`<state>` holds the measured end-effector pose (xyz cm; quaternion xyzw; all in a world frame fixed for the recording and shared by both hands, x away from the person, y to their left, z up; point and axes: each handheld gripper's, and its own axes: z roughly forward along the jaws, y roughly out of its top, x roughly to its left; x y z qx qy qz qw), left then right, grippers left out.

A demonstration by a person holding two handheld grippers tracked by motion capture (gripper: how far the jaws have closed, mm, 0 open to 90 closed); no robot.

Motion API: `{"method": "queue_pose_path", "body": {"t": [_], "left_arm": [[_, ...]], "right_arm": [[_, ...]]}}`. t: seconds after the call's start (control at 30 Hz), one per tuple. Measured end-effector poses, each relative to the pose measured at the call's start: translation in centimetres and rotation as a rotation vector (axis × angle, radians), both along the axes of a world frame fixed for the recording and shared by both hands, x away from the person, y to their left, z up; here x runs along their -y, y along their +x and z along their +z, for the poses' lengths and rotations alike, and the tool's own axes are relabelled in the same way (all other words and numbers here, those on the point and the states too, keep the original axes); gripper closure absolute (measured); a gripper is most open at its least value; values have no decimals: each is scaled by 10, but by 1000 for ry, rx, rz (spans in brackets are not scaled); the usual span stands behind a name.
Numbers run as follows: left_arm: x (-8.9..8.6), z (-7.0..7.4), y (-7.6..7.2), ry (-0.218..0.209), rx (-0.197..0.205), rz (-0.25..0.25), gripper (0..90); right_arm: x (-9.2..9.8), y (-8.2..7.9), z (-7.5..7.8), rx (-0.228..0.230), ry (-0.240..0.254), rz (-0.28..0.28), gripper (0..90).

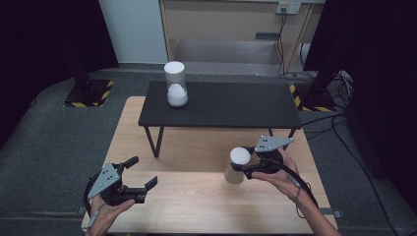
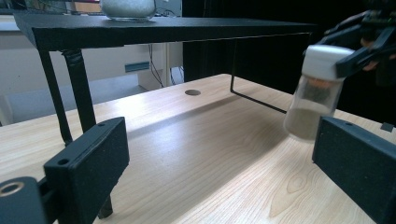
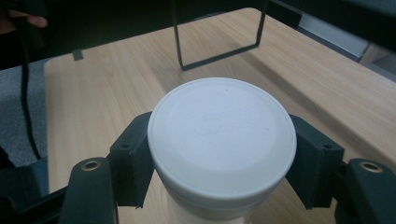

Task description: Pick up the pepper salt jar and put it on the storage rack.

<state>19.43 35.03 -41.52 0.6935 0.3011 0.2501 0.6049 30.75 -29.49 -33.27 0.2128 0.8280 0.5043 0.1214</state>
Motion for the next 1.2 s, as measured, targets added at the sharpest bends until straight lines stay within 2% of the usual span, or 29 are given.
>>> {"method": "queue_pose_path", "body": {"t": [0.2, 0.43, 0.6, 0.83, 1.03, 1.2], "left_arm": [[0, 0, 0, 4, -1, 0, 26], [0, 0, 1, 6, -2, -2, 26], [0, 0, 1, 5, -3, -2, 26], [0, 0, 1, 6, -4, -3, 26], [0, 0, 2, 5, -7, -2, 26], [0, 0, 2, 8, -7, -3, 26]], "right_arm": [[5, 5, 27, 9, -6, 69, 338], [10, 8, 55, 30, -3, 112, 338], [12, 9, 69, 39, -6, 110, 338], [13, 11, 87, 29, -20, 86, 338], [16, 14, 107, 31, -7, 64, 338], [22, 21, 129, 33, 19, 47, 338]]}}
